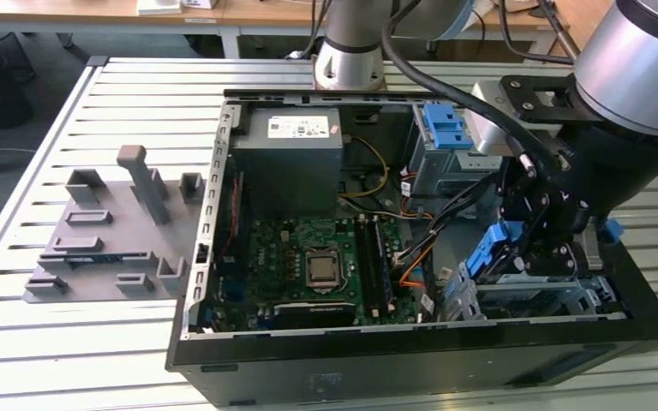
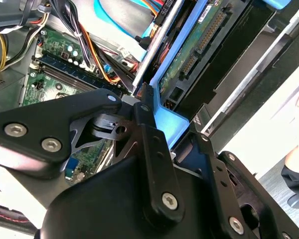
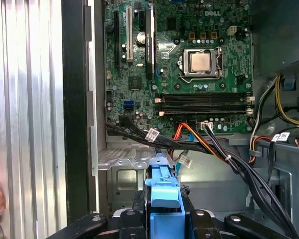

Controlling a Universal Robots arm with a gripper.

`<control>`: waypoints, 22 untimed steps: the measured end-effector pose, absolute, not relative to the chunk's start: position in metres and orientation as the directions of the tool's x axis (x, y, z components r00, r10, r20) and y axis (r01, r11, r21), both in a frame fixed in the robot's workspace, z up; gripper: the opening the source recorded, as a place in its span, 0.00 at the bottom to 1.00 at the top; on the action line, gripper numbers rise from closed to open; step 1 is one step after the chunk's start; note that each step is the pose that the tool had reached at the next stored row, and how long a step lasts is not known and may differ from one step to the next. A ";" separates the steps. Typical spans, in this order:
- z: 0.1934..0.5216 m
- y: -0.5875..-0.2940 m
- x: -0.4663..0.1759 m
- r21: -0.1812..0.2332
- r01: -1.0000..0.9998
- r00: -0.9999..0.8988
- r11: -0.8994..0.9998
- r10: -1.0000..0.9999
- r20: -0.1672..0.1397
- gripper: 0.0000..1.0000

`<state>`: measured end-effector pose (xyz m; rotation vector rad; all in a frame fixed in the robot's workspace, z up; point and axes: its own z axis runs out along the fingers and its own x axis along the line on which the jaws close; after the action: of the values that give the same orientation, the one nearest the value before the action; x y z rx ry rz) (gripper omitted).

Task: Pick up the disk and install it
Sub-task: 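Insert the disk into the insertion slot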

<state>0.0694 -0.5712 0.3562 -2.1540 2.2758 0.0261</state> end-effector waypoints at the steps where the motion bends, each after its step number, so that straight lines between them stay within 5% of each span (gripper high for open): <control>1: 0.355 -0.571 0.069 0.007 -0.998 -0.055 0.055 -0.998 -0.017 0.36; 16: 0.354 -0.571 0.069 0.007 -0.998 -0.055 0.055 -0.998 -0.017 0.36; 22: 0.354 -0.571 0.069 0.007 -0.998 -0.055 0.055 -0.998 -0.017 0.44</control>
<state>0.0693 -0.5712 0.3538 -2.1539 2.2758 0.0262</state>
